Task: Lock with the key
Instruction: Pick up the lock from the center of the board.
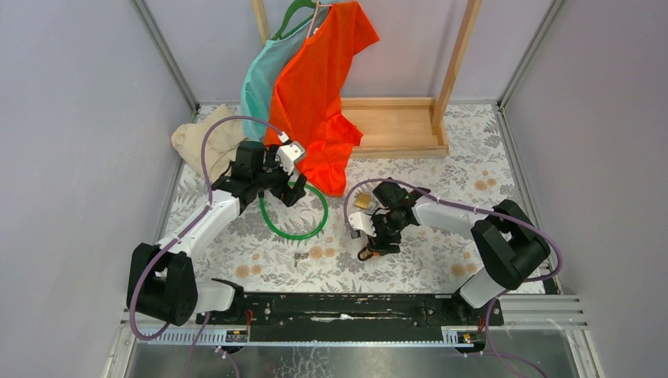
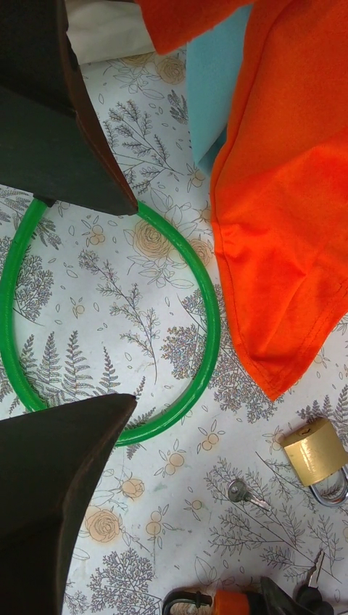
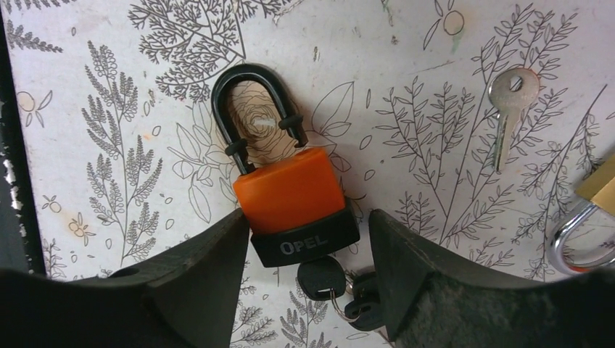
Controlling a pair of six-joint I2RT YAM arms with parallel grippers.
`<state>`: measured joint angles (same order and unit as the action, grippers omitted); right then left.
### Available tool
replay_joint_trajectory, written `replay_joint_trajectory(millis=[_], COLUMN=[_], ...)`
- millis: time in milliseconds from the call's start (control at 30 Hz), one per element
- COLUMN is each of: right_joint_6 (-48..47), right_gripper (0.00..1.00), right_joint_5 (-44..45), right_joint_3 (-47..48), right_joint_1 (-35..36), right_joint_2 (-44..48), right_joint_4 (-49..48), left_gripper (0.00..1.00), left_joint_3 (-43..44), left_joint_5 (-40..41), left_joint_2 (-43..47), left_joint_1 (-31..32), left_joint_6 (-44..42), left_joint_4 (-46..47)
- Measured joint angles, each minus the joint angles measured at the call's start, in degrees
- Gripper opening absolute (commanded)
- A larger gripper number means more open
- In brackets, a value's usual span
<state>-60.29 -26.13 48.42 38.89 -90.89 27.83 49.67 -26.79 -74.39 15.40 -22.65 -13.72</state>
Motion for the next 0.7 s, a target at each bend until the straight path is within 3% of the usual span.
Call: replay_joint_trajectory(millis=[333,567,700], right_joint_6=[-0.50,-0.07,1.22], right_gripper=[0.36,0.01,0.00], right_joint_5=[0.68,1.16,1.14], right_joint_3=[-3.02,-3.41,-3.39], right_joint_1=[0.07,0.07,0.07], right_joint_2=[2.75,4.55,6.40], right_joint_4=[-3.08,-2.86,-2.84], left_gripper=[1.00,1.00,1.00], left_joint_3=[0.00,0.00,0.00], left_joint_5=[0.00,-0.28,-1.49], left_joint_2=[-0.24,-1.05,-1.20], left_joint_1=[0.00,0.00,0.13], left_joint_6=[0.00,0.00,0.00], left_joint_4=[0.00,-0.02,0.00])
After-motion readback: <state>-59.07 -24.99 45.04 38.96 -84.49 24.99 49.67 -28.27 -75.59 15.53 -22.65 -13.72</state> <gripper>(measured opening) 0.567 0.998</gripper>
